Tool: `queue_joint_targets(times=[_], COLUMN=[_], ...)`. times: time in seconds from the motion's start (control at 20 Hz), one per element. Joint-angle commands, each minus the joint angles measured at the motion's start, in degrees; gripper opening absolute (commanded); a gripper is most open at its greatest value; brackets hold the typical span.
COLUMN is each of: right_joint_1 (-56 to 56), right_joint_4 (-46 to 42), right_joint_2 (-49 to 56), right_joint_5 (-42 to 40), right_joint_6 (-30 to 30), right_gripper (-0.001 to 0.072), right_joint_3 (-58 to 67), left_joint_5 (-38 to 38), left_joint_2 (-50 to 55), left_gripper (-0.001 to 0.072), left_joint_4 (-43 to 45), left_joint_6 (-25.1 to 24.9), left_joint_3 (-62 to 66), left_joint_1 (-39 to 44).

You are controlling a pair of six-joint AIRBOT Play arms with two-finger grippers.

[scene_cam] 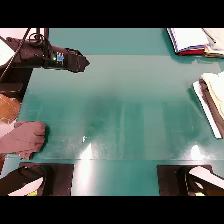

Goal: Fold the shirts.

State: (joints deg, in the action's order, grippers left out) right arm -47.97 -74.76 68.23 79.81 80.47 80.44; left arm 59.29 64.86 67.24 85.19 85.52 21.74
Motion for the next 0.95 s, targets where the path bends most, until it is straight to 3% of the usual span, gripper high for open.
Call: queue_joint_targets(times=[0.0, 0.35, 0.4, 0.5, 0.55, 0.9], right_joint_1=[8.4, 41.2, 45.0, 50.9, 53.0, 57.2], right_joint_4=[12.2, 14.6, 14.6, 14.6, 14.6, 14.6], right_joint_2=[-0.2, -0.2, -0.2, -0.2, -0.2, -0.2], right_joint_5=[-0.3, -3.7, -4.6, -6.5, -7.2, -8.2], right_joint_6=[0.0, 0.0, 0.0, 0.0, 0.0, 0.0], right_gripper=[0.0556, 0.0544, 0.0414, 0.0047, 0.0021, 0.0021], right_joint_3=[3.6, 7.0, 7.0, 7.0, 7.0, 7.0], left_joint_5=[-0.6, -0.6, -0.6, -0.8, -0.8, -0.8], left_joint_2=[0.0, 0.0, 0.0, 0.0, 0.0, 0.0], left_gripper=[0.0029, 0.0029, 0.0029, 0.0029, 0.0029, 0.0029], left_joint_4=[0.2, 1.2, 1.2, 1.2, 1.2, 1.2], left_joint_6=[-0.1, -0.1, -0.1, -0.1, -0.1, -0.1], left_joint_3=[0.0, 0.0, 0.0, 0.0, 0.0, 0.0], left_joint_1=[0.0, 0.0, 0.0, 0.0, 0.0, 0.0])
